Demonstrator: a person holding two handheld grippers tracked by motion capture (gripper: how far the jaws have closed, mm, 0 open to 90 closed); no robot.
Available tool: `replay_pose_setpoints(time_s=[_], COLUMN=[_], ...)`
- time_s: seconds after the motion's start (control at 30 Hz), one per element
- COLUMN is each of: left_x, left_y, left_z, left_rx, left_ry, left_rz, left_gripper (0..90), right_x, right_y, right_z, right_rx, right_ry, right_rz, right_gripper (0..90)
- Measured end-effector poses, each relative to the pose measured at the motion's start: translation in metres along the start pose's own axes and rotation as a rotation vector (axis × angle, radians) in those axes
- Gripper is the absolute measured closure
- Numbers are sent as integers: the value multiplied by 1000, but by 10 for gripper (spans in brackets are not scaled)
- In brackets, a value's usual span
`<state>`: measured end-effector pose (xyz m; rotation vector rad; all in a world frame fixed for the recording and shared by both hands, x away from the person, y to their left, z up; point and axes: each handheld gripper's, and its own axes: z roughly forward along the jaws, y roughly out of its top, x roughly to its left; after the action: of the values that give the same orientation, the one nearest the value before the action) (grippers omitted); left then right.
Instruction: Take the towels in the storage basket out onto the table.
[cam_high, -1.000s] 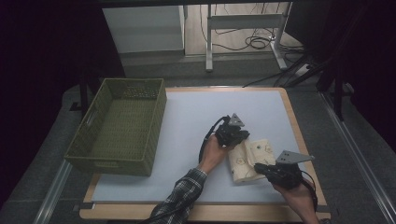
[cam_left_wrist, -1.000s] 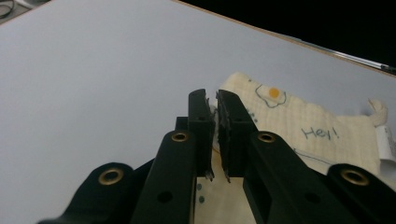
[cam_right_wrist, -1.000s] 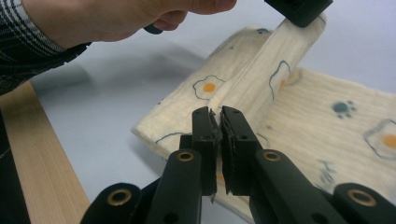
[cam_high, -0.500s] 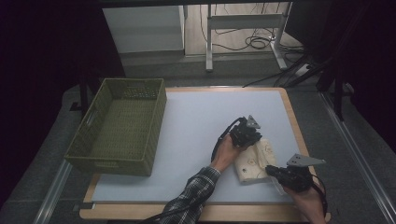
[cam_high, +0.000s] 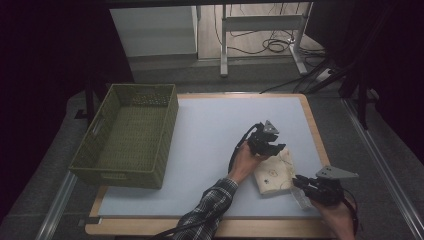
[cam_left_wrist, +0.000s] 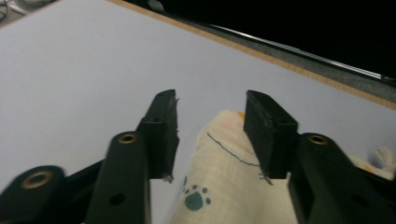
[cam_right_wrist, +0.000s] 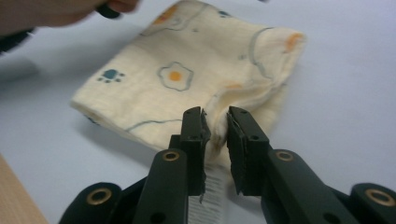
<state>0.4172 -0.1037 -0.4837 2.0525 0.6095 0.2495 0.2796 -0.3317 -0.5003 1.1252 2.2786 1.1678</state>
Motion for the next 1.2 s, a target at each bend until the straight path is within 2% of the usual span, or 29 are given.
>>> replay_pose_setpoints(time_s=[0.1, 0.27, 0.47, 0.53, 0.63, 0.73, 0.83, 0.97, 1.03, 1.1, 1.2], left_x=[1, 9, 24, 29, 31, 33, 35, 35, 37, 39, 38], left_y=[0, -11, -33, -42, -55, -65, -70, -72, -74, -76, -77], left_z=[-9, -24, -44, -47, -43, -36, -32, -29, -29, -28, -30], left_rx=[-4, 28, 38, 54, 85, 122, 129, 150, 154, 147, 147], left_ry=[13, 48, 50, 41, 35, 38, 40, 59, 49, 21, 1], left_rz=[8, 21, -38, -52, -70, -69, -83, -67, -79, -114, -123], left_gripper=[490, 458, 463, 498, 510, 515, 515, 512, 513, 536, 577], right_x=[-8, -15, -10, -9, -10, -11, -11, -14, -13, -12, -10], right_y=[-1, 2, 11, 12, 10, 3, -4, -8, -9, -8, -7], right_z=[-10, -19, -6, 2, 12, 18, 21, 22, 22, 23, 24], right_rx=[-8, -8, 4, 24, 56, 88, 107, 105, 101, 105, 111], right_ry=[-39, -64, -58, -66, -88, -96, -87, -72, -75, -83, -86], right_rz=[10, 25, 5, 0, 1, 16, 27, 70, 71, 70, 79], right_gripper=[729, 686, 624, 613, 597, 564, 532, 499, 501, 505, 542])
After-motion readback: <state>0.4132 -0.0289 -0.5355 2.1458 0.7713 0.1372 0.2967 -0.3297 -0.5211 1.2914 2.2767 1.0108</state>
